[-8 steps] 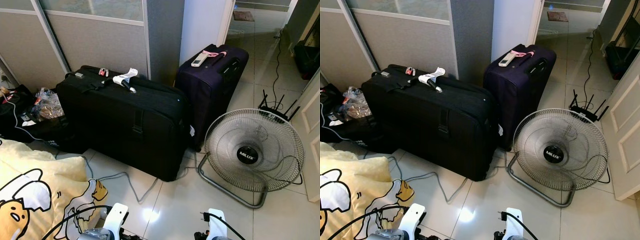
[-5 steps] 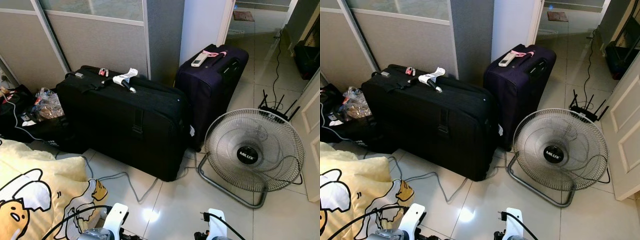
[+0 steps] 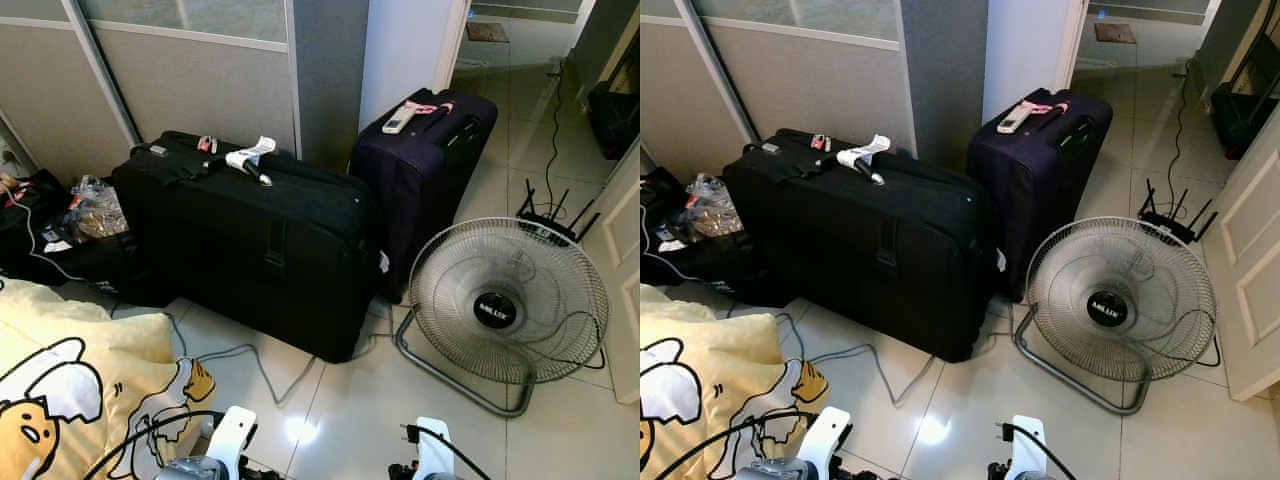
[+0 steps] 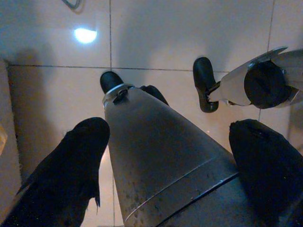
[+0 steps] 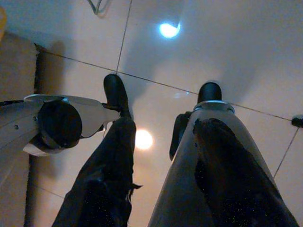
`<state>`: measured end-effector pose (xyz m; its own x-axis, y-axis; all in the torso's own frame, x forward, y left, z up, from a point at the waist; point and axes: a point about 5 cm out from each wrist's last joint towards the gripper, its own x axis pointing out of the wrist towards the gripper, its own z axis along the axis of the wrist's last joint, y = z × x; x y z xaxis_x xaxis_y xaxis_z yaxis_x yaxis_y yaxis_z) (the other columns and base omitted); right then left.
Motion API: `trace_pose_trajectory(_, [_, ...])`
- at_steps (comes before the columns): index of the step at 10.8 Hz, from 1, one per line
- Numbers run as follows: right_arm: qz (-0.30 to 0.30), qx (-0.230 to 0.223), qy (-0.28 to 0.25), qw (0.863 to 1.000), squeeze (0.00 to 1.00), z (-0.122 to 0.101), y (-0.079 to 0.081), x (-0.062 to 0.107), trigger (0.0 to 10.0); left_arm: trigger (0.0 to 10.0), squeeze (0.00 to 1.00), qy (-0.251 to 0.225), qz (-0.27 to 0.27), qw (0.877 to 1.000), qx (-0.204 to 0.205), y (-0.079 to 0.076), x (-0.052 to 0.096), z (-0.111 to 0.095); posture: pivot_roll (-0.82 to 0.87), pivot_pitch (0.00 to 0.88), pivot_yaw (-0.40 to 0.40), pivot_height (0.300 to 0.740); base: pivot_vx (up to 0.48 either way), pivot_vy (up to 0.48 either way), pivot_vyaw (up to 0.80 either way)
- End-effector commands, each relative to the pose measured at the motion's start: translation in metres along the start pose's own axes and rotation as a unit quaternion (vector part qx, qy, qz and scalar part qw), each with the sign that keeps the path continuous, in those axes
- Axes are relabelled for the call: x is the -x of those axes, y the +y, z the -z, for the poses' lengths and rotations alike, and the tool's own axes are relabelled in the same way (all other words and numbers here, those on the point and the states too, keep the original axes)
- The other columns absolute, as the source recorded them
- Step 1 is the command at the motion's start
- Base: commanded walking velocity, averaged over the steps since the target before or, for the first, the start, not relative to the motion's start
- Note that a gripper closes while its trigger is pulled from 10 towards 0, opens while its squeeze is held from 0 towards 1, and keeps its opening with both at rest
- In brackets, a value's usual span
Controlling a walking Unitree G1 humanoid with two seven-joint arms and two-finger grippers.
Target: Clean up the room
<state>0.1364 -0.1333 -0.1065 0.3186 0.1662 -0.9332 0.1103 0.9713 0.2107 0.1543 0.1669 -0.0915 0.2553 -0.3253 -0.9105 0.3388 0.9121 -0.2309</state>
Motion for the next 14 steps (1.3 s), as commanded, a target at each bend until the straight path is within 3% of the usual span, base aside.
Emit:
trace_pose_trajectory(1, [0.087,-0.093,0.049,0.991,0.00,0.011,-0.038,0.007,10.0,10.0,0.00,0.097,-0.114,0.987,0.054,-0.003,-0.006,0.039,-0.14,0.000,0.008,0.740,0.000,0.000,0.00])
trace_pose_trajectory(3, [0.085,-0.077,0.049,0.992,0.00,0.009,-0.036,0.007,10.0,10.0,0.00,0.098,-0.116,0.987,0.049,-0.004,-0.006,0.042,-0.14,0.000,0.007,0.740,0.000,0.000,0.00])
trace_pose_trajectory(4, [0.048,-0.003,0.048,0.998,0.00,-0.010,-0.006,0.001,10.0,10.0,0.00,0.073,-0.147,0.985,0.051,0.013,0.000,0.036,-0.09,0.000,0.010,0.740,0.000,0.000,0.00])
trace_pose_trajectory(5, [0.042,0.009,0.047,0.998,0.97,-0.014,-0.004,0.001,10.0,10.0,1.00,0.071,-0.147,0.985,0.058,0.014,0.000,0.036,-0.08,0.000,0.008,0.740,0.000,0.000,0.00])
trace_pose_trajectory(6, [0.036,0.017,0.041,0.998,1.00,-0.017,-0.004,0.002,10.0,10.0,1.00,0.069,-0.146,0.985,0.064,0.014,0.000,0.037,-0.08,0.000,0.006,0.740,0.000,0.000,0.00])
trace_pose_trajectory(7, [0.041,0.019,0.026,0.999,1.00,-0.025,-0.006,0.002,10.0,10.0,1.00,0.053,-0.159,0.984,0.060,0.015,0.000,0.034,-0.07,0.000,0.002,0.740,0.000,0.000,0.00])
trace_pose_trajectory(8, [0.040,0.017,-0.076,0.996,1.00,-0.074,-0.009,0.009,10.0,10.0,1.00,-0.055,-0.208,0.973,0.087,0.039,0.010,-0.006,-0.06,0.000,0.002,0.740,0.000,0.000,0.00])
trace_pose_trajectory(9, [0.024,0.026,-0.112,0.993,1.00,-0.089,-0.011,0.013,10.0,10.0,1.00,-0.094,-0.212,0.969,0.081,0.048,0.017,-0.028,-0.06,0.000,0.005,0.740,0.000,0.000,0.00])
trace_pose_trajectory(10, [-0.014,0.038,-0.196,0.980,1.00,-0.122,-0.008,0.025,10.0,10.0,1.00,-0.167,-0.203,0.964,0.039,0.061,0.033,-0.076,-0.07,0.000,0.020,0.740,0.000,0.000,0.00])
trace_pose_trajectory(11, [-0.045,0.029,-0.270,0.961,1.00,-0.146,0.001,0.037,10.0,10.0,1.00,-0.224,-0.193,0.955,0.015,0.064,0.045,-0.107,-0.08,0.000,0.032,0.740,0.000,0.000,0.00])
trace_pose_trajectory(12, [-0.054,0.023,-0.365,0.929,1.00,-0.170,0.009,0.056,10.0,10.0,1.00,-0.304,-0.175,0.936,-0.005,0.059,0.059,-0.137,-0.08,0.000,0.045,0.740,0.000,0.000,0.00])
trace_pose_trajectory(13, [-0.066,0.004,-0.458,0.886,0.00,-0.187,0.018,0.085,10.0,10.0,1.00,-0.406,-0.126,0.905,-0.027,0.040,0.077,-0.164,-0.09,0.000,0.056,0.740,0.000,0.000,0.00])
trace_pose_trajectory(14, [-0.097,0.008,-0.472,0.876,0.00,-0.190,0.024,0.097,10.0,10.0,1.00,-0.451,-0.115,0.883,-0.058,0.025,0.092,-0.176,-0.09,0.000,0.072,0.740,0.000,0.000,0.00])
